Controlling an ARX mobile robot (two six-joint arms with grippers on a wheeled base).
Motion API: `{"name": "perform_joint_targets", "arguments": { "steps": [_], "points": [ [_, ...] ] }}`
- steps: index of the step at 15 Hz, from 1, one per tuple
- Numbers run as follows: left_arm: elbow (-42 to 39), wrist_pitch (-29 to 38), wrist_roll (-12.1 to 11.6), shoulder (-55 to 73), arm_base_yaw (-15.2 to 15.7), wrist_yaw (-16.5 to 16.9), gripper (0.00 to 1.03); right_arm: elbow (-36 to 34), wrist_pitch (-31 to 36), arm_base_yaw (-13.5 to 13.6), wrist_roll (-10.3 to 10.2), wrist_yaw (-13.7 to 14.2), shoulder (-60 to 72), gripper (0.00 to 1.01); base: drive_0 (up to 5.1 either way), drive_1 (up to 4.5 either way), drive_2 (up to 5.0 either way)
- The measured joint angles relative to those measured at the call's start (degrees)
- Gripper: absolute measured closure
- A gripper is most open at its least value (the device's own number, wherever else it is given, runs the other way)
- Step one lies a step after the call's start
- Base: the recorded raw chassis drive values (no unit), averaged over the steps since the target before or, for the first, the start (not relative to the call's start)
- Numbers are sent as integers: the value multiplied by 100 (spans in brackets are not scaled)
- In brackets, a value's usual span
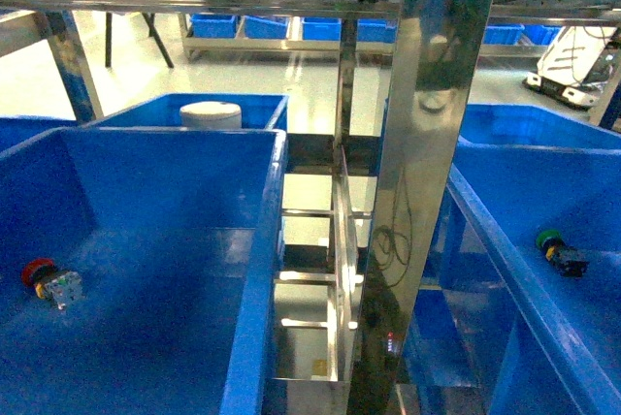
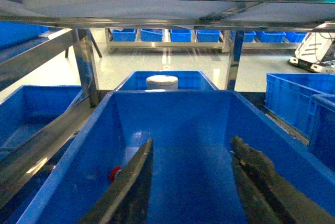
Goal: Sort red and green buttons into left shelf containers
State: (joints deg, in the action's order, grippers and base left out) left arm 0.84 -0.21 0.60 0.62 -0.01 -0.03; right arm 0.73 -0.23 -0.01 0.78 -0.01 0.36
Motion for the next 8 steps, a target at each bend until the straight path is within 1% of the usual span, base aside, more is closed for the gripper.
{"name": "perform_joint_targets", "arguments": {
  "steps": [4,5,6,8],
  "points": [
    [0,0,0,0,0,0,7,0,0,0,0,0,0,6,0,0,0],
    [0,0,-2,0,0,0,4,0,-2,0,-11,0,0,2,0,0,0],
    [0,0,0,0,0,0,5,0,0,0,-11,0,0,3,0,0,0],
    [0,0,-2,0,0,0,5,0,0,0,-11,0,0,3,0,0,0]
  ]
}}
